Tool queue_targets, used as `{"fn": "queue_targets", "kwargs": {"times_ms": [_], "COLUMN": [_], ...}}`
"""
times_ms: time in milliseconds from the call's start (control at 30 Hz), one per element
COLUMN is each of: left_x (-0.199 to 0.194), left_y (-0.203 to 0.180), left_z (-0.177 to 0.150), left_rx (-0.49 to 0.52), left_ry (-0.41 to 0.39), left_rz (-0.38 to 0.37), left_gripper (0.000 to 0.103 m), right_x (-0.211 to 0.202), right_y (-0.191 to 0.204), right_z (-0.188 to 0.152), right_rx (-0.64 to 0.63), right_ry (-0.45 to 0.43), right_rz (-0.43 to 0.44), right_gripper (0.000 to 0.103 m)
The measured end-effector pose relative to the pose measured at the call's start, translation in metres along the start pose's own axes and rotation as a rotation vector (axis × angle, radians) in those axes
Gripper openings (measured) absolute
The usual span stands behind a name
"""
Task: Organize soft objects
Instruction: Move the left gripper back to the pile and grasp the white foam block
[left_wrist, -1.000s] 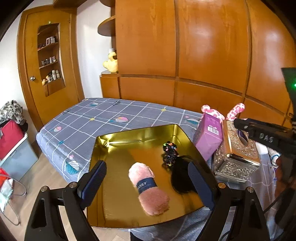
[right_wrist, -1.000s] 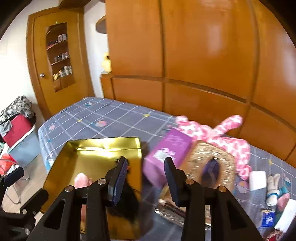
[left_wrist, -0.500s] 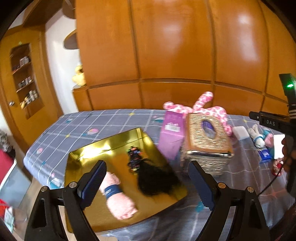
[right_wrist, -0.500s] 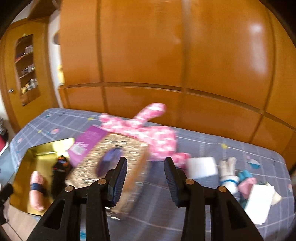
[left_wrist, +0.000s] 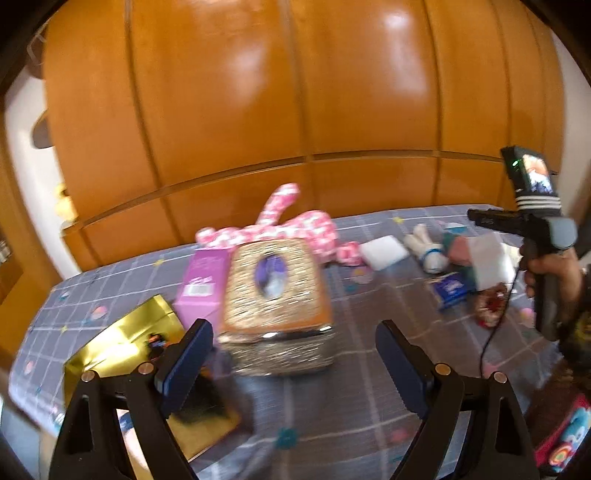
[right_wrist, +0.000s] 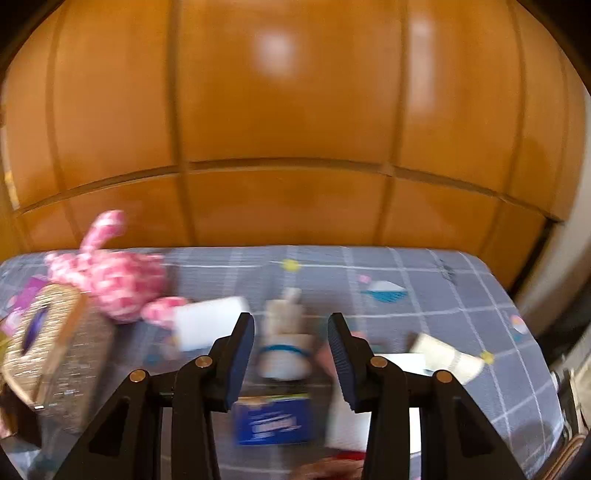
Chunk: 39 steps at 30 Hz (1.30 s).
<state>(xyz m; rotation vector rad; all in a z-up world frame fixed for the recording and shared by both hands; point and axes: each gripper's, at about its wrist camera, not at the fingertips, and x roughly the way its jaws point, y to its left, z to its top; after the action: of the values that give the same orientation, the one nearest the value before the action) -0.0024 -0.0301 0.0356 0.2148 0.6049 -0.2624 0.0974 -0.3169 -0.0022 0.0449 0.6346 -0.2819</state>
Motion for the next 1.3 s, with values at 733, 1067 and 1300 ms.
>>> {"fn": "queue_targets", "kwargs": {"times_ms": [733,1067,1300], "left_x": [0.092,0.147,0.197], "left_y": [-0.103,-0.122,-0.136], "left_z": [0.028,0.048,0.080], "left_rx": [0.193,0.209,0.276], "left_ry": [0.123,0.209,0.245], "left_rz": [-0.117,-0.138,-0.110], "left_gripper": [0.090,0.086,0.087], "right_x": [0.039,0.045,0.043], "right_y": [-0.087,-0.106,-0.111], "right_z": [-0.019,-0.024,-0.024], "right_rx": [0.348,0.453,0.490], "right_ry": [0.150,0.187,0.187], "right_rz": [-0.015,0.006,0.043], "right_gripper": [0.041,0.041,0.041]}}
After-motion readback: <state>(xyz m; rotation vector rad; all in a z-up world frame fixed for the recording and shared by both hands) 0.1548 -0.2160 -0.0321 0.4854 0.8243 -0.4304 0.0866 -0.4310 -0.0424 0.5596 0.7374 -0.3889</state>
